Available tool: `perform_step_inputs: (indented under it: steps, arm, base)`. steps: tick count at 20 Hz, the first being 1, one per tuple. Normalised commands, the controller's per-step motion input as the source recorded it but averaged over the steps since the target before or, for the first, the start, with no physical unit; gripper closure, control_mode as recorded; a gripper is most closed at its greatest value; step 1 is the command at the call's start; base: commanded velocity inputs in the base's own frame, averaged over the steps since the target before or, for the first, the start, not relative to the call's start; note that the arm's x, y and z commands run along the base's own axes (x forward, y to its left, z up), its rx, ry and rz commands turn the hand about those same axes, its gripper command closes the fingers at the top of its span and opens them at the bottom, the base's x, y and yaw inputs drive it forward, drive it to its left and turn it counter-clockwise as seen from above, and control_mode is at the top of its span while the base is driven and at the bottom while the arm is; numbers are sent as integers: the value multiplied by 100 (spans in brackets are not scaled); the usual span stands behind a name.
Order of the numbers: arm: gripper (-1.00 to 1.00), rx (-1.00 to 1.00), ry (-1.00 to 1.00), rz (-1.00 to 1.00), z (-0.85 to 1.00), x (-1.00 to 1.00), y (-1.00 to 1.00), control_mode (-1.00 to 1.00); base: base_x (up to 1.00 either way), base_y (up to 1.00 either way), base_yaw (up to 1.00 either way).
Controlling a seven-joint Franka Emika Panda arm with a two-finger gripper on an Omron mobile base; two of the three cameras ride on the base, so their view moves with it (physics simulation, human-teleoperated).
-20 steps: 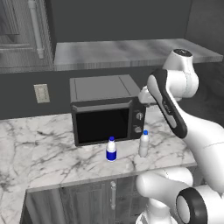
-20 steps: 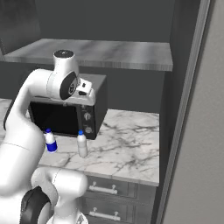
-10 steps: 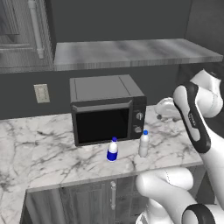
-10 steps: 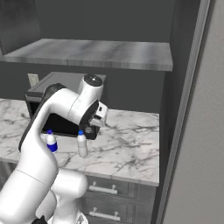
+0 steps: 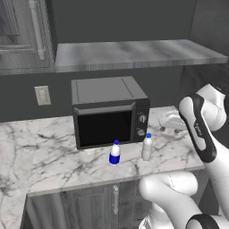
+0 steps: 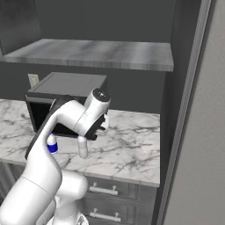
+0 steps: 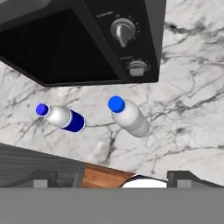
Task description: Take the bottled waters from the counter and place them in the freezer to freeze. Close the freezer door after placing the bottles.
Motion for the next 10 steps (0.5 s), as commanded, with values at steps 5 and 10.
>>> perform_step_inputs:
  steps: [5,10]
  arm:
    - [-100,-2,-11,18,-53,18,-2,-100]
    - [-100,-9,-24,22,-62,22,0,-100]
  base:
    - [0,0,0]
    - [0,0,0]
